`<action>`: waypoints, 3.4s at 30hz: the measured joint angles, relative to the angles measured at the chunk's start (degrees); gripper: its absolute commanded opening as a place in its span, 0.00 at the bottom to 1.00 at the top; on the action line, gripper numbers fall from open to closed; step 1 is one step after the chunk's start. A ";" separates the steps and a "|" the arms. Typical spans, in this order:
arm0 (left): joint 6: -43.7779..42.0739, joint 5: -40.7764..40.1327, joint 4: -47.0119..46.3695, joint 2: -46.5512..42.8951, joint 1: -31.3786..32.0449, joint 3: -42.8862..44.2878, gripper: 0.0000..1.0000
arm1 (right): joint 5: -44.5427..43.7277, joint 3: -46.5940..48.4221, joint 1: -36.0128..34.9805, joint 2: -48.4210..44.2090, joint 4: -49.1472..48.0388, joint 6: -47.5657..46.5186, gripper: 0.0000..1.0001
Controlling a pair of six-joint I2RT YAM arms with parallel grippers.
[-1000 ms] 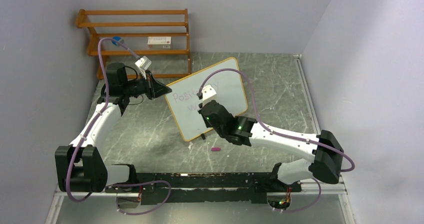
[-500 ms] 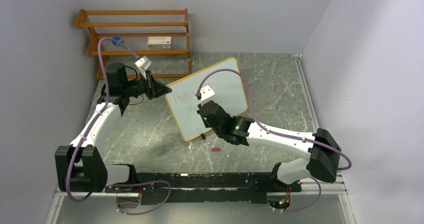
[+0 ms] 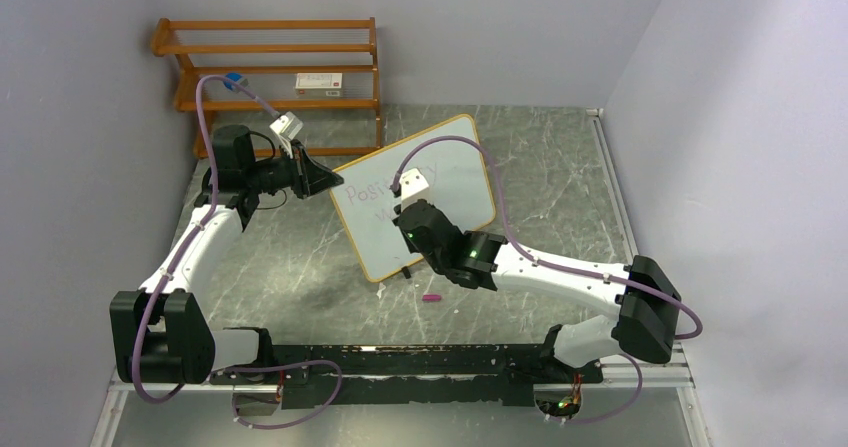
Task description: Write a sentence on the whiteboard
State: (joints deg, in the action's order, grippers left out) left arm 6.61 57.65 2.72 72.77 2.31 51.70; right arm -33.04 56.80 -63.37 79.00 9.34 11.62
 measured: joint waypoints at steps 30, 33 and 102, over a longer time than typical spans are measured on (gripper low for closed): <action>0.00 -0.02 0.00 0.00 0.00 0.00 0.05 | 0.26 0.20 -0.02 0.33 4.28 2.49 0.00; 0.00 0.00 0.00 0.00 0.00 0.00 0.05 | 0.26 0.20 -0.02 0.24 4.26 2.45 0.00; 0.00 0.00 0.00 0.00 0.02 0.00 0.05 | -0.68 0.09 1.51 -0.37 1.97 1.03 0.00</action>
State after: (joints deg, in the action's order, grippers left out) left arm 6.61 57.65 2.72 72.77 2.33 51.70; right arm -33.71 56.88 -61.87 78.63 11.31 12.64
